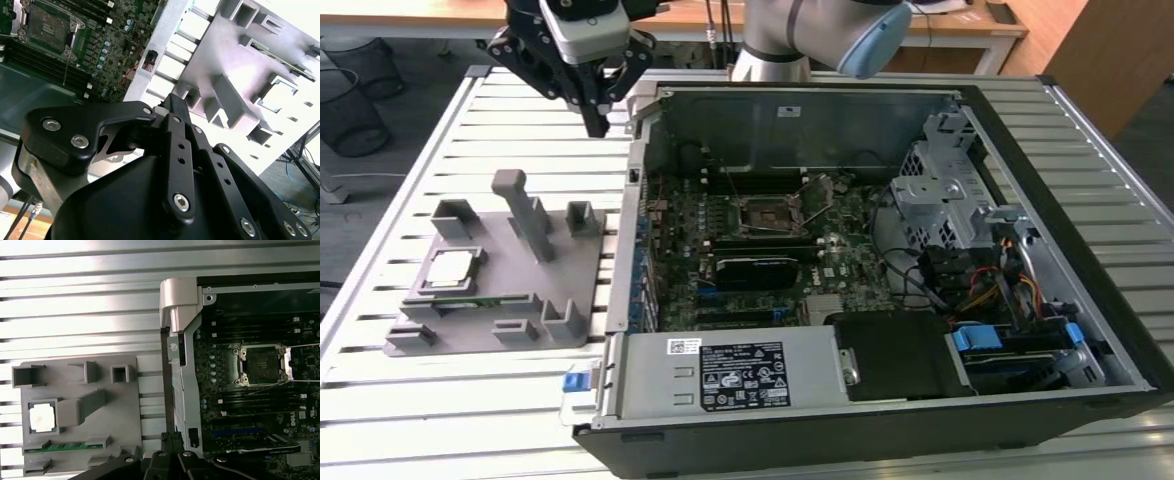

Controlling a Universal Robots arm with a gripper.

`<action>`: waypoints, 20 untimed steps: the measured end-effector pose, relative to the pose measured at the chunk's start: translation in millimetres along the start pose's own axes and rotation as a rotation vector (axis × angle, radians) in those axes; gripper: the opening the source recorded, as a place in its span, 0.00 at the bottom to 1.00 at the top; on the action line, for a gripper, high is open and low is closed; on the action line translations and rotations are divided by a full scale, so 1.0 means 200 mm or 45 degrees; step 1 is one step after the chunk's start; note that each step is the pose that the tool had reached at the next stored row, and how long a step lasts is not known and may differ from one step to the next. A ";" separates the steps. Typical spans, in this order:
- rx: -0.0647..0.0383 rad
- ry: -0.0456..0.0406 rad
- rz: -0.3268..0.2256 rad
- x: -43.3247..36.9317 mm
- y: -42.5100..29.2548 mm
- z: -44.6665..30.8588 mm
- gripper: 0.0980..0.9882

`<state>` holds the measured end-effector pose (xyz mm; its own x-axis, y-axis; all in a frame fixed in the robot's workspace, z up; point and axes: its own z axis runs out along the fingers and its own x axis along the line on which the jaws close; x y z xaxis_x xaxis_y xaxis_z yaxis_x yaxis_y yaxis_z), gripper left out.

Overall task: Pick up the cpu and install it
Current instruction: 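Reach for the cpu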

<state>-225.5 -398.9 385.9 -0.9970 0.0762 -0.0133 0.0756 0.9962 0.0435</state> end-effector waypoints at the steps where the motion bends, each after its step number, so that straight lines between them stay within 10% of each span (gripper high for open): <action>1: 0.000 0.000 0.000 0.003 0.000 0.000 0.01; 20: 0.000 0.001 0.000 0.066 -0.005 0.005 0.01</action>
<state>-238.7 -398.9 384.7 -0.9970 0.0762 -0.0129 0.0755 0.9962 0.0435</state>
